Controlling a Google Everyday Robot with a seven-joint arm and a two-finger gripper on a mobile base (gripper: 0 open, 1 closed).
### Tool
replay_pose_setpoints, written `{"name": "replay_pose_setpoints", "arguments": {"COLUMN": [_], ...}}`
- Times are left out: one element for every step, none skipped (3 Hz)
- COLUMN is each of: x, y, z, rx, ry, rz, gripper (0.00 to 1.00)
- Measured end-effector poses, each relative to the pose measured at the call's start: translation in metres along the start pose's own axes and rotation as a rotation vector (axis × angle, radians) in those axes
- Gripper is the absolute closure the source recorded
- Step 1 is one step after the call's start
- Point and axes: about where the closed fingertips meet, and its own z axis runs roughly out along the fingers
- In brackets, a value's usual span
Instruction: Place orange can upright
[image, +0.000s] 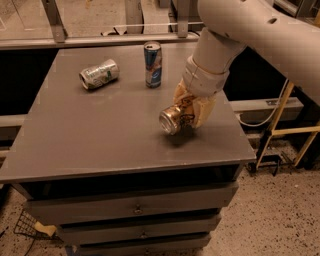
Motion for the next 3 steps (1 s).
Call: {"name": "replay_pose_setpoints", "arguments": {"x": [0.006, 0.016, 0.041], "y": [-0.001, -0.018, -0.039], "z": [-0.007, -0.035, -0.068], "rx": [0.012, 0.05, 0.082], "ry": [0.084, 0.313, 0.524], "rz": [-0.037, -0.192, -0.372], "gripper": [1.0, 1.0, 1.0]}}
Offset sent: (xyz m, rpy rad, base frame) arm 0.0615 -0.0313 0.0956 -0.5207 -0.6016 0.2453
